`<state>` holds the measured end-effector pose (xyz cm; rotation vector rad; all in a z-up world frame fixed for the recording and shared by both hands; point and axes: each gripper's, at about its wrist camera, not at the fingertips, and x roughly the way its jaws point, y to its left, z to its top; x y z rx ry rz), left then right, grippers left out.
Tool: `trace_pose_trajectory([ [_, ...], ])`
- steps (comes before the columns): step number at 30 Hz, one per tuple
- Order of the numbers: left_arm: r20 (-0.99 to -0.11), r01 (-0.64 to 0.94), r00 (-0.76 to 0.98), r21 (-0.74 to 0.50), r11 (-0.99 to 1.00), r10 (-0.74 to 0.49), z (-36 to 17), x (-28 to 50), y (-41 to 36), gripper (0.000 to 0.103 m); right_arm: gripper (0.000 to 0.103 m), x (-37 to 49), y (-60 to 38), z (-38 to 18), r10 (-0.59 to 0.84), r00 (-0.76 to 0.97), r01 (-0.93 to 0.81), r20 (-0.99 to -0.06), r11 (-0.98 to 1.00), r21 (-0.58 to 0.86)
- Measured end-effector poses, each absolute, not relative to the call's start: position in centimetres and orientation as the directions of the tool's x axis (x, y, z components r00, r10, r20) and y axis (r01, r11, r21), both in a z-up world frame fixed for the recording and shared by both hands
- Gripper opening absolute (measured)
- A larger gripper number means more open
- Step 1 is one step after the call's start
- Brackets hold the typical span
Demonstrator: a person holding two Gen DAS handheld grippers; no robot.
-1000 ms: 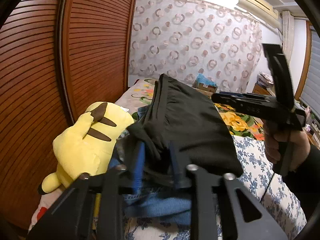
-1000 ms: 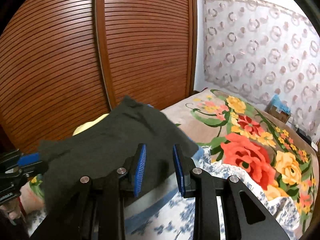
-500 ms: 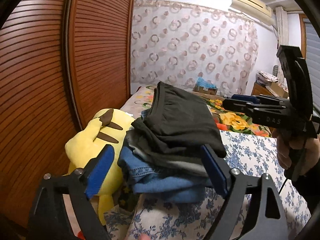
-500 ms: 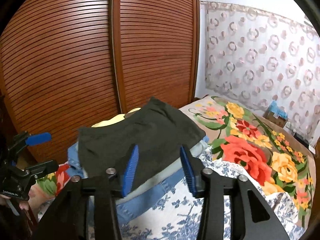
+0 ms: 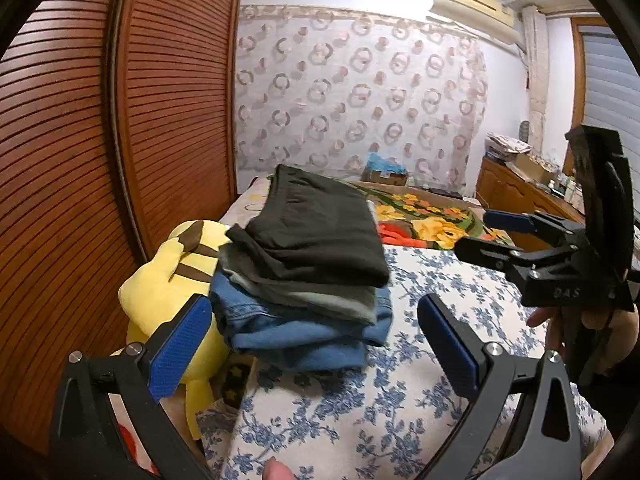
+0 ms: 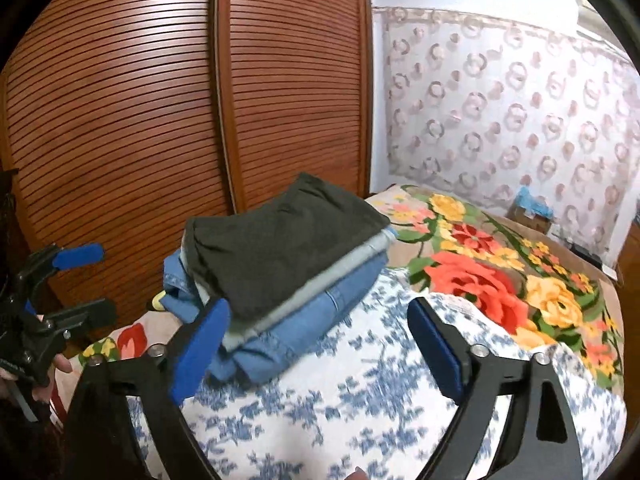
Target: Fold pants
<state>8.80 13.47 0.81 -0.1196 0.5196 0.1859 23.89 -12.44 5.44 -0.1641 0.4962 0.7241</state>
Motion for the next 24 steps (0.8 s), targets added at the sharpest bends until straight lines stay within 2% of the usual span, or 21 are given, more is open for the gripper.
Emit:
trace_pose_trajectory([
  [14, -0.517, -0.096, 0.853, -0.017, 0.995, 0.073, 0.1, 8.3, 7.0, 0.103, 0.094, 15.9, -19.6, 3.9, 0.480, 0.736, -0.518, -0.478, 0.853, 0.058],
  [24, -0.495, -0.003, 0.869, -0.037, 0.999, -0.016, 0.8, 8.2, 2.4, 0.103, 0.094, 10.8, -24.7, 4.0, 0.362, 0.813, -0.361, -0.455, 0.928, 0.093],
])
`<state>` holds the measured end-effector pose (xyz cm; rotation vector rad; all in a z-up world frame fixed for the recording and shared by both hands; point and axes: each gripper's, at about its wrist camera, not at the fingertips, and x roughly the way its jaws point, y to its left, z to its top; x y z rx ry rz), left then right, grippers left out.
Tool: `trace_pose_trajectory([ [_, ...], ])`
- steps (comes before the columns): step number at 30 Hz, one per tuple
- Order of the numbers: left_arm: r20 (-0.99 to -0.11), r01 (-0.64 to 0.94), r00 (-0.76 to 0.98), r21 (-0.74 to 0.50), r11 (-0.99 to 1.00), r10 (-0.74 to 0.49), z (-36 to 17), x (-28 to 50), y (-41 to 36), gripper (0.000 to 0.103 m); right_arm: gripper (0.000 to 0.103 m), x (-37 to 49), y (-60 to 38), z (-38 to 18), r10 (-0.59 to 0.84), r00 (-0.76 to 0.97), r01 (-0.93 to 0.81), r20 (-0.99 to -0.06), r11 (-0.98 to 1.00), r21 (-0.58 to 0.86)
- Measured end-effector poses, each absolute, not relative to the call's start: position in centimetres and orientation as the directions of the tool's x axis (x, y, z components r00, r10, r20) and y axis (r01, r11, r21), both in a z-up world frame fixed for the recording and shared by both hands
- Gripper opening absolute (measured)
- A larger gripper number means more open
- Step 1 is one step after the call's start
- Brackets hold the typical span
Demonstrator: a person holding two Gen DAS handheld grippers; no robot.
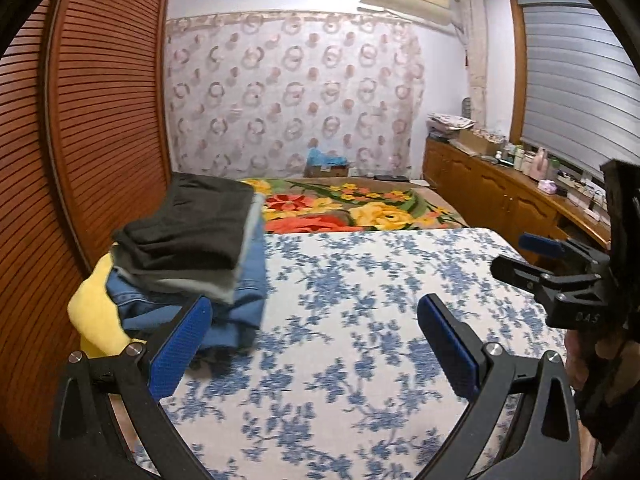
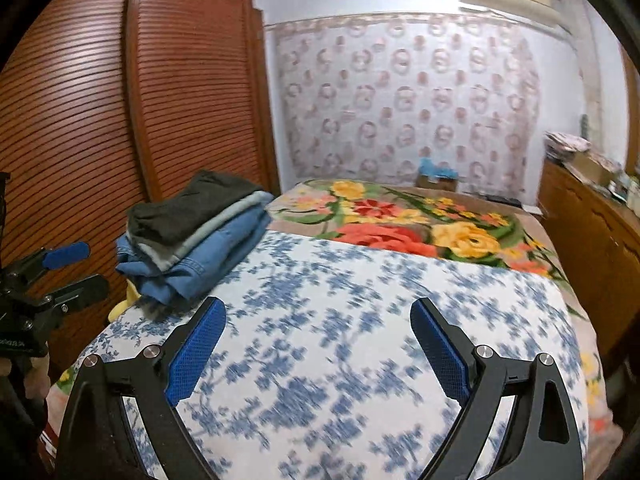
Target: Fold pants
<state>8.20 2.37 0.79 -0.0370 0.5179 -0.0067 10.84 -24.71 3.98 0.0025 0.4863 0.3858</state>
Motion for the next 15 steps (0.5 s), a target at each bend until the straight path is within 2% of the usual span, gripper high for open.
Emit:
trace_pose_trajectory([
  [15, -0.507, 0.066, 0.858, -0.040, 0.997, -0.078, 0.8, 7.7, -2.6, 0.103, 0.094, 5.4, -29.0, 4.6, 0.216, 0.862, -0.186, -0.458, 0.976, 0.110],
])
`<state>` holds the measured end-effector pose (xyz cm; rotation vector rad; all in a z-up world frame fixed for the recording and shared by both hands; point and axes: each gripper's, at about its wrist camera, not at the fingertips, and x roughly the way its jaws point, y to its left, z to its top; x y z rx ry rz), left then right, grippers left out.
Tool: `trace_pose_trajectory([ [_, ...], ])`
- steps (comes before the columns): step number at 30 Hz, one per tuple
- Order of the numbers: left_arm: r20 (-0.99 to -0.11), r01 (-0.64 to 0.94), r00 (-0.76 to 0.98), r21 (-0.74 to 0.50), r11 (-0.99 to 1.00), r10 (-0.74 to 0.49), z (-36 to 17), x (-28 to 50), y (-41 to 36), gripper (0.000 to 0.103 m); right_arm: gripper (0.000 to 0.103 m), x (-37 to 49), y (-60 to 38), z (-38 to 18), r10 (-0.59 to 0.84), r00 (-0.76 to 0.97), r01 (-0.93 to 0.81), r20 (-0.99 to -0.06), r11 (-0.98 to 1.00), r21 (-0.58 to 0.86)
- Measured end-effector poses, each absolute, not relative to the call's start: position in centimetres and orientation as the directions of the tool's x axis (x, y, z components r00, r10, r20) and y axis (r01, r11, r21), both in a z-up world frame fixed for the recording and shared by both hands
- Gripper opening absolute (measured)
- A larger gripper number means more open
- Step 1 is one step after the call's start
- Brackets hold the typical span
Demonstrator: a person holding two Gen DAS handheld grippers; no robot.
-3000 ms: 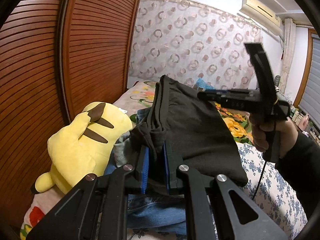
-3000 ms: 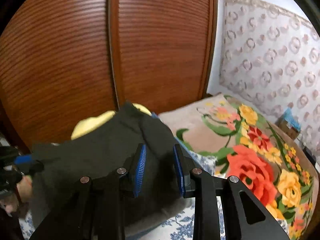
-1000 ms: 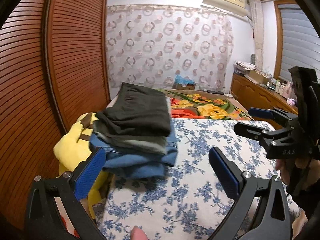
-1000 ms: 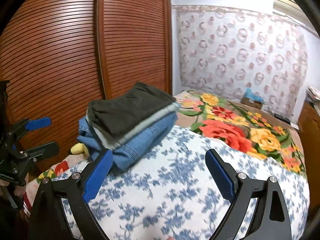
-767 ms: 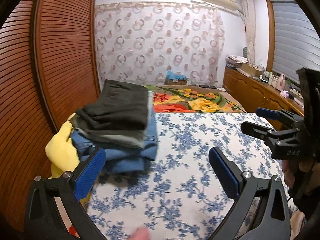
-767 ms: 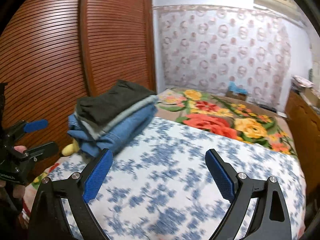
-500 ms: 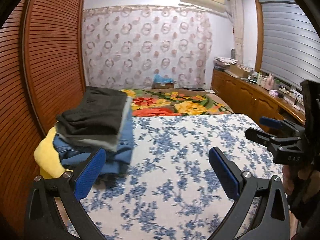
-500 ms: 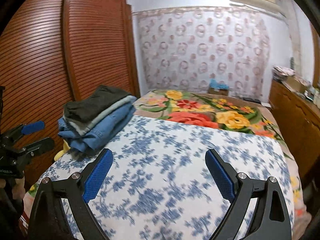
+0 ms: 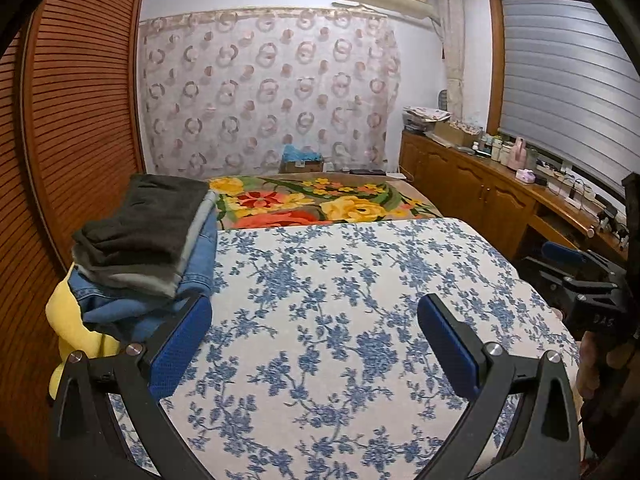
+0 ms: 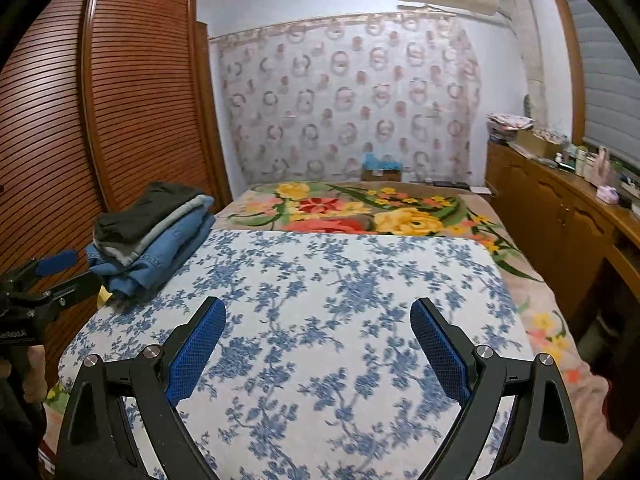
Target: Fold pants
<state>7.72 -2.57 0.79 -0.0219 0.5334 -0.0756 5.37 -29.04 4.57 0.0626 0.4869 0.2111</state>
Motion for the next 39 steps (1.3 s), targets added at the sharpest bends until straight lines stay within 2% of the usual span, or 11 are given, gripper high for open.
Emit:
trace_pose_trajectory([
  [13, -0.469, 0.069, 0.880, -0.029, 0.997, -0.074, 4.3, 7.2, -3.9, 0.103, 0.094, 2.5, -30.3, 7.5, 0.144, 0.909, -0.115, -0.392, 0.989, 0.096],
  [21, -0.433, 0.076, 0.898, -0.031, 0.997, -0.082, 6.4, 6.3, -4.4, 0.103, 0.094, 1.6, -30.0, 7.4, 0.143, 0.926, -0.121, -0.350, 0.989, 0.085],
  [39, -0.428, 0.069, 0.900, -0.037, 0.997, -0.078, 6.4, 5.6, -4.1, 0.103, 0.094, 1.9, -29.9, 6.2, 0.144, 0.927, -0.123, -0.345, 0.989, 0.082],
])
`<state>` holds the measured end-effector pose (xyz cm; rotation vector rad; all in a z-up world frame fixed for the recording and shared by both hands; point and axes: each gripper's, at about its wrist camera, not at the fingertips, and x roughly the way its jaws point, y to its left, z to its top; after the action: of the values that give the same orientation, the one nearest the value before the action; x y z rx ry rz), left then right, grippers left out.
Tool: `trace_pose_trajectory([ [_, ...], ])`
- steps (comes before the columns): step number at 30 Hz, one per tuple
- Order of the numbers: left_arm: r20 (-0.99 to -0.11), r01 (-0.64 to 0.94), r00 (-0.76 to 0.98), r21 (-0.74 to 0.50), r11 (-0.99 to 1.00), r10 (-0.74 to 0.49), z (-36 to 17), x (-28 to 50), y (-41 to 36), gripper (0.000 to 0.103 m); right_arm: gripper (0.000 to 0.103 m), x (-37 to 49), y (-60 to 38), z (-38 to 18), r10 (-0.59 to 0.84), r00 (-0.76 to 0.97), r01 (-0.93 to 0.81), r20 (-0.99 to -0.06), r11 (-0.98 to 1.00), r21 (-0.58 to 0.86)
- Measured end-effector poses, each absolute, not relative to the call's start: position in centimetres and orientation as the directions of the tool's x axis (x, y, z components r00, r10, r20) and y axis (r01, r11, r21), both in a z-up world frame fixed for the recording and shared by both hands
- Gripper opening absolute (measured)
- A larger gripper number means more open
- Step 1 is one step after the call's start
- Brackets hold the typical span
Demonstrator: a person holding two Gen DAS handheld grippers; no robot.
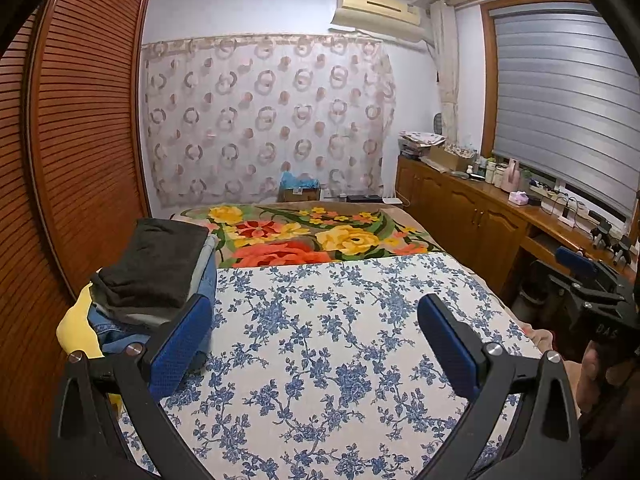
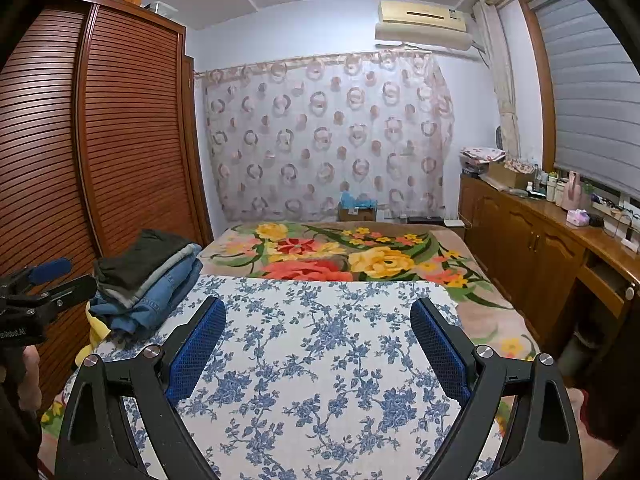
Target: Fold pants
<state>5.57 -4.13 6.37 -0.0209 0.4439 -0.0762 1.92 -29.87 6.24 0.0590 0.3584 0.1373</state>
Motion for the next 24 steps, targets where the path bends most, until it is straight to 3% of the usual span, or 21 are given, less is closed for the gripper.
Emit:
trace_pose_trajectory([
  [24, -0.431, 0.068, 0.899, -0.036, 0.997, -0.077, 6.27, 5.50, -3.74, 0.103, 0.094, 1.92, -30.40, 6.51, 0.153, 0.925, -0.133, -0.348, 0.988, 0.080],
])
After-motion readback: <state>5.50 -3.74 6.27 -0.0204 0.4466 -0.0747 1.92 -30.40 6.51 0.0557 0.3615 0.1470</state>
